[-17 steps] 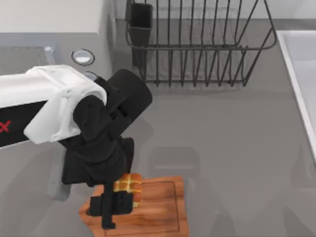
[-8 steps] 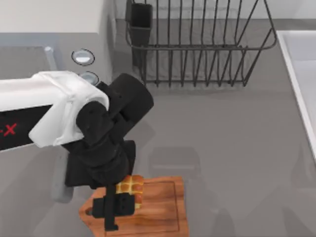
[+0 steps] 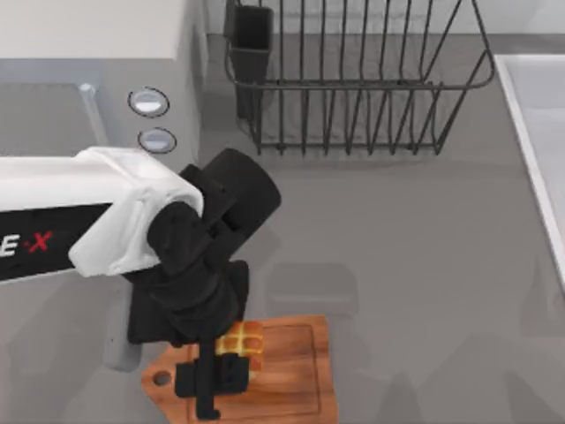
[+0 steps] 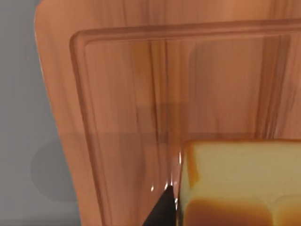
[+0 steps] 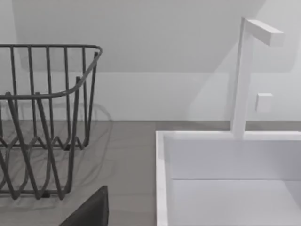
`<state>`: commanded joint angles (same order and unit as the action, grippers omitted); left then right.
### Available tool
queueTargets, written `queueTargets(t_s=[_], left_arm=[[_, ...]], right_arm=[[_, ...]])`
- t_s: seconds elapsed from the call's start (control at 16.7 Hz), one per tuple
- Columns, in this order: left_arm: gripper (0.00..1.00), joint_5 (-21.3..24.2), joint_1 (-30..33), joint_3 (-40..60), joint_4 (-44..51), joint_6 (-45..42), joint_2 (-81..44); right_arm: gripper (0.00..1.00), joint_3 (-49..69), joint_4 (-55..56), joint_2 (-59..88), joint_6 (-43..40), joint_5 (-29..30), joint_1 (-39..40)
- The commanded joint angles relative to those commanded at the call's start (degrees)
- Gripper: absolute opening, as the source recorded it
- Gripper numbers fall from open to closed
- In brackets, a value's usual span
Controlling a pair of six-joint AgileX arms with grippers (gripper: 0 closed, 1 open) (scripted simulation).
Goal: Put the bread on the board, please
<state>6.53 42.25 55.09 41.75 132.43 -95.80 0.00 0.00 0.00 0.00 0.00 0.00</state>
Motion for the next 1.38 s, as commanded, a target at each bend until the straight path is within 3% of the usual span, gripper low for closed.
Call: queueTargets(t_s=[0.48,1.26,1.38], left_arm=[[0.0,-0.08,0.31,-1.6,-2.64,0.3,-1.61],[0.98,-0.08,0.31,-1.6,-2.64,0.3,-1.61],[1.0,-0.08,0.31,-1.6,-2.64,0.3,-1.61]], right_arm=[[1.0,0.0,0.0,0.0,0.0,0.0,0.0],[1.0,0.0,0.0,0.0,0.0,0.0,0.0],[1.0,0.0,0.0,0.0,0.0,0.0,0.0]])
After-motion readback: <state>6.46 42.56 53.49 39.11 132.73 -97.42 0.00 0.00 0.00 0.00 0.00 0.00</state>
